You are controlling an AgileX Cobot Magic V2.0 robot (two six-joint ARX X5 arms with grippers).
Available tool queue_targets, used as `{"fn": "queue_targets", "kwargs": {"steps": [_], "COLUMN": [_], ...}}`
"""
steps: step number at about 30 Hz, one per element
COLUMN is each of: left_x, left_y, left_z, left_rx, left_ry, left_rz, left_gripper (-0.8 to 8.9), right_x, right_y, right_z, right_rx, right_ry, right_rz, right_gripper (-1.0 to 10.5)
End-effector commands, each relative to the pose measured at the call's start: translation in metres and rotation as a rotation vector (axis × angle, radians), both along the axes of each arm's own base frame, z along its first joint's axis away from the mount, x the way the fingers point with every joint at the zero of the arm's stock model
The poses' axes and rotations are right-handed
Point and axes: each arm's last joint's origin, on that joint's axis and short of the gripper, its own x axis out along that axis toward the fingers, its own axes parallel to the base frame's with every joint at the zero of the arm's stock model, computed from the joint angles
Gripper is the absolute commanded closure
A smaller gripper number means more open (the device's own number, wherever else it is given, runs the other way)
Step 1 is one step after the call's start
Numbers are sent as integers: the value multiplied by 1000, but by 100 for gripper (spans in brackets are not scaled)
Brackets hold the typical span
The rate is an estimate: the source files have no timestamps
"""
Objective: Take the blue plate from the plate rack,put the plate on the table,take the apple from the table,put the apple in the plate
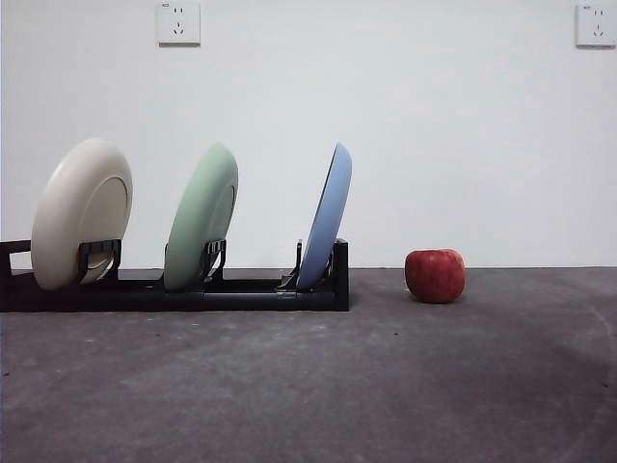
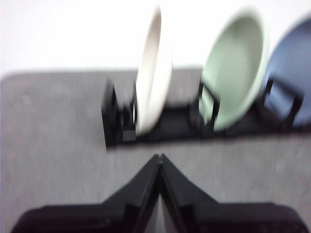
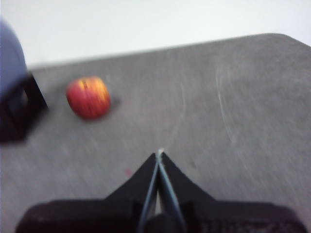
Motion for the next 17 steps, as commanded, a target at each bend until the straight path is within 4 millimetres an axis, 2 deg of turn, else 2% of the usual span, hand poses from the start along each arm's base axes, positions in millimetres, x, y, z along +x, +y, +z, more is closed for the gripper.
{"fn": "queue_targets", "kwargs": {"steps": [1,9,17], "left_x": [-4,2,21], "left_y": [0,0,0], "left_z": [26,83,130], "left_rx": [-35,-36,-37], "left_ry": [-48,62,212], "left_rz": [4,6,6], "left_gripper": [820,820,818], "right_x": [-4,-17,-17], "right_y": [0,0,0], "right_z": [24,90,140], "right_rx": [120,119,101], "right_ry": [-77,-70,189], "right_rz": [-10,-10,-23], "right_gripper": [955,955,947]}}
